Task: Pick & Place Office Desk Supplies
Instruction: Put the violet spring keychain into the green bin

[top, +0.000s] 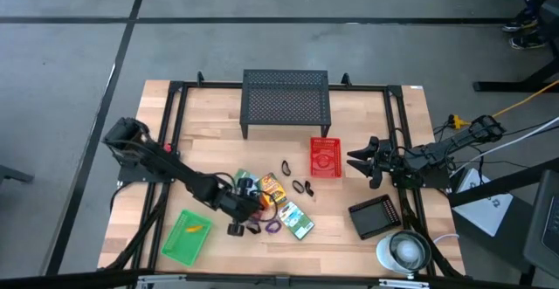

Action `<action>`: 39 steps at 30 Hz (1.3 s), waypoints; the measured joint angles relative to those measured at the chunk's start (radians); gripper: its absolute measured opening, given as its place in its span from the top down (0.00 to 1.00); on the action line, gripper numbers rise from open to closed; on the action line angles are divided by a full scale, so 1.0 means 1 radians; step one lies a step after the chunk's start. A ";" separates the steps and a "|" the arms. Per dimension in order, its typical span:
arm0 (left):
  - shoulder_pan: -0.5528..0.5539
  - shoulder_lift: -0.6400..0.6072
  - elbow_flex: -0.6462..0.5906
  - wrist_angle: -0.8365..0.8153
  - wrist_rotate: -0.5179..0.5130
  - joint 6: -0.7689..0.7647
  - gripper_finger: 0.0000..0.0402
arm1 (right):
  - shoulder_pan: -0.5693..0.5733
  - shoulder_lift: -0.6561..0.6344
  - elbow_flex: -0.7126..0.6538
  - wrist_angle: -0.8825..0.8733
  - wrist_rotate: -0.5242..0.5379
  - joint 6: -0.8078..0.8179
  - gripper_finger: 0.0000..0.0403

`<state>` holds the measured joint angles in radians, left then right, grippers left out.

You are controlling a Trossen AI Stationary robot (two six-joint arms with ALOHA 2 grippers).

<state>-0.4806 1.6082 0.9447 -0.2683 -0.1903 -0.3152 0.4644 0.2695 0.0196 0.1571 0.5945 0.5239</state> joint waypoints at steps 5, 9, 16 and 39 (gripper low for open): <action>-0.051 -0.141 0.001 -0.061 -0.016 -0.009 0.97 | 0.000 0.000 0.000 -0.009 0.000 0.012 0.57; -0.107 -0.246 0.001 -0.228 0.011 -0.090 0.97 | 0.000 0.000 0.000 -0.009 0.000 0.012 0.57; -0.266 -0.321 0.000 -0.447 0.033 -0.384 0.97 | 0.000 0.000 0.000 -0.010 0.000 0.012 0.57; -0.646 -0.318 -0.147 -0.499 -0.073 -1.088 0.77 | 0.000 0.000 0.000 -0.048 0.000 0.018 0.57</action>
<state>-1.1271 1.2900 0.7975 -0.7673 -0.2631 -1.4029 0.4644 0.2695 0.0193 0.1089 0.5941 0.5419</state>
